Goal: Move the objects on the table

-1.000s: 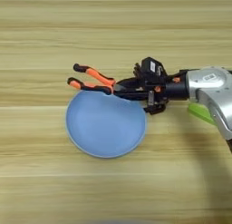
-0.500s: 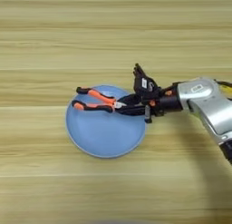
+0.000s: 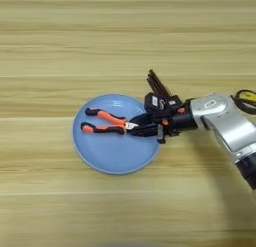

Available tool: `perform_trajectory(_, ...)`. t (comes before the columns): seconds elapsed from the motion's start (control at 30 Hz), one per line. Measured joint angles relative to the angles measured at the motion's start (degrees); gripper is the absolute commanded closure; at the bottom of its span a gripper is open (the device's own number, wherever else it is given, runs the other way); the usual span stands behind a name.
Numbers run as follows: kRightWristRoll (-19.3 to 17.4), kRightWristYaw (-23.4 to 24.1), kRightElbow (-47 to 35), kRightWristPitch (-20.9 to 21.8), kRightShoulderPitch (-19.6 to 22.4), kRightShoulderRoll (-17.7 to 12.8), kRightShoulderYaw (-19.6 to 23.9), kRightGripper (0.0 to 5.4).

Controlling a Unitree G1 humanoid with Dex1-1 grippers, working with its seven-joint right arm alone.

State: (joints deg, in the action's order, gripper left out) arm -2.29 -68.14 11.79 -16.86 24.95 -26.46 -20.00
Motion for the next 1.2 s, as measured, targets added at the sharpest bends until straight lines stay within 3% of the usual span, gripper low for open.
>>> perform_trajectory(0.77, 3.0, -1.0, 4.9, 3.9, 0.0, 1.6, -0.7, 4.53)
perform_trajectory(1.2, 2.8, -1.1, 4.8, 5.0, 0.0, 1.8, -0.1, 2.8)
